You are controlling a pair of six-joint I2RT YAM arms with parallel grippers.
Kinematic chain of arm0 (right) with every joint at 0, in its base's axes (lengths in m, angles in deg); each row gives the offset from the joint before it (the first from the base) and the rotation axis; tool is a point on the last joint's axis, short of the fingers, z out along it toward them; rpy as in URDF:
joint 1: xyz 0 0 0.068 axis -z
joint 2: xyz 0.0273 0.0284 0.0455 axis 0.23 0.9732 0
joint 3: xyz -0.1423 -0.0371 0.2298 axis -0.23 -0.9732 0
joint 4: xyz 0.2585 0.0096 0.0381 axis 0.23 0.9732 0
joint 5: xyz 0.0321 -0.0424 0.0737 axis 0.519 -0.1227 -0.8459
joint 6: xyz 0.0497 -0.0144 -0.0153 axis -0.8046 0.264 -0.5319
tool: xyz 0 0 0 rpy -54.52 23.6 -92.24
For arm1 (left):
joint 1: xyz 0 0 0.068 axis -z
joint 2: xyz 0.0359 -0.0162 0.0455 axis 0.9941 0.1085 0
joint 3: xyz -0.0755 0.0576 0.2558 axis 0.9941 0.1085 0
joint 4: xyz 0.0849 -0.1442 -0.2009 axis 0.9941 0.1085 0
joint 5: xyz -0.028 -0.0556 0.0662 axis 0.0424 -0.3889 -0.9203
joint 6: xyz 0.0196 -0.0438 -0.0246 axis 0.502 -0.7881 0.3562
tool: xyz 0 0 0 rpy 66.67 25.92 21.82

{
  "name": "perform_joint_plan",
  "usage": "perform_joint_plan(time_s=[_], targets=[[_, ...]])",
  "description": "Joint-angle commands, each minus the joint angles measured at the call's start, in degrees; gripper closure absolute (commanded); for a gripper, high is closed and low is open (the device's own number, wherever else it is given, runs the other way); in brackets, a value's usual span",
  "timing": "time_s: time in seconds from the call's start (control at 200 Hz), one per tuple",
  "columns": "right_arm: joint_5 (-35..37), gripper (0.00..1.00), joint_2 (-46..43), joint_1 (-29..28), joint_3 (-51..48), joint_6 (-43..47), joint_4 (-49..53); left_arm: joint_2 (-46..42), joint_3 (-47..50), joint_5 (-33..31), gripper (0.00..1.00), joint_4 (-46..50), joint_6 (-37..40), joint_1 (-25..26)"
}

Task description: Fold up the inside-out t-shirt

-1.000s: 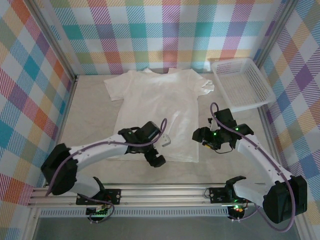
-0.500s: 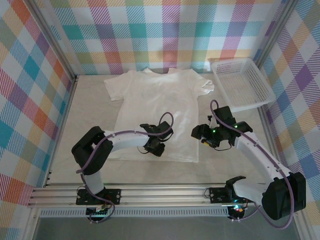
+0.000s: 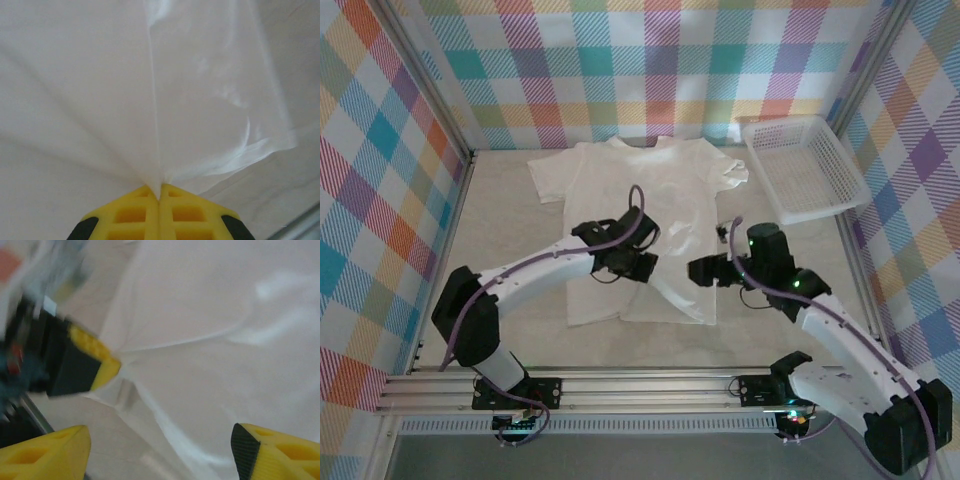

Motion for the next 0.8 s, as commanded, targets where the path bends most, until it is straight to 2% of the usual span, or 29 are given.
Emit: perform_joint_plan(time_s=[0.0, 0.125, 0.215, 0.255, 0.34, 0.36, 0.44, 0.495, 0.525, 0.6, 0.655, 0.685, 0.735, 0.795], targets=[[3.1, 0.22, 3.1, -3.5, -5.7, 21.1, -21.8, -1.0, -1.8, 5.3, 1.00, 1.9, -1.8, -1.6], [4.4, 0.19, 11.0, -7.6, -7.1, 25.2, -32.0, -1.9, -2.9, 6.4, 1.00, 1.7, -3.0, -2.1], [8.1, 0.17, 17.2, -12.2, -8.7, 29.3, -40.7, -3.5, -2.8, 8.3, 1.00, -0.1, -4.8, -2.9], [12.0, 0.17, 20.2, -13.9, -8.7, 29.8, -43.5, -4.2, -2.8, 9.1, 1.00, -0.5, -5.5, -3.4], [26.2, 0.22, 25.6, -16.1, -7.8, 28.8, -47.1, -5.9, -2.5, 10.0, 1.00, -1.0, -6.3, -4.5], [28.9, 0.27, 26.4, -16.1, -7.6, 28.1, -47.5, -6.5, -2.3, 10.1, 1.00, -1.2, -6.5, -4.7], [36.9, 0.64, 26.5, -16.1, -7.9, 27.1, -49.3, -8.9, 0.0, 11.9, 1.00, -3.5, -7.7, -6.1], [36.1, 0.91, 23.0, -15.8, -8.3, 27.1, -48.1, -10.4, 1.8, 11.9, 1.00, -4.6, -7.5, -6.9], [33.4, 1.00, 20.6, -15.2, -7.8, 26.4, -45.1, -11.0, 2.9, 11.1, 1.00, -4.7, -6.6, -7.0], [22.9, 1.00, 15.6, -11.7, -4.7, 22.0, -34.2, -12.1, 6.4, 10.1, 0.82, -6.9, -1.7, -7.0], [17.7, 1.00, 13.5, -9.8, -2.7, 18.0, -28.2, -12.9, 11.0, 12.2, 0.59, -11.8, 2.9, -6.6], [15.2, 1.00, 12.4, -8.9, -2.2, 15.9, -26.7, -13.4, 13.9, 14.5, 0.48, -15.6, 6.1, -6.0], [12.0, 1.00, 11.0, -8.0, -1.6, 14.4, -25.3, -14.2, 18.9, 16.8, 0.26, -21.9, 11.7, -3.9], [10.6, 1.00, 9.9, -7.7, -0.9, 13.5, -24.3, -14.3, 22.8, 15.4, 0.11, -29.1, 17.2, -1.0]])
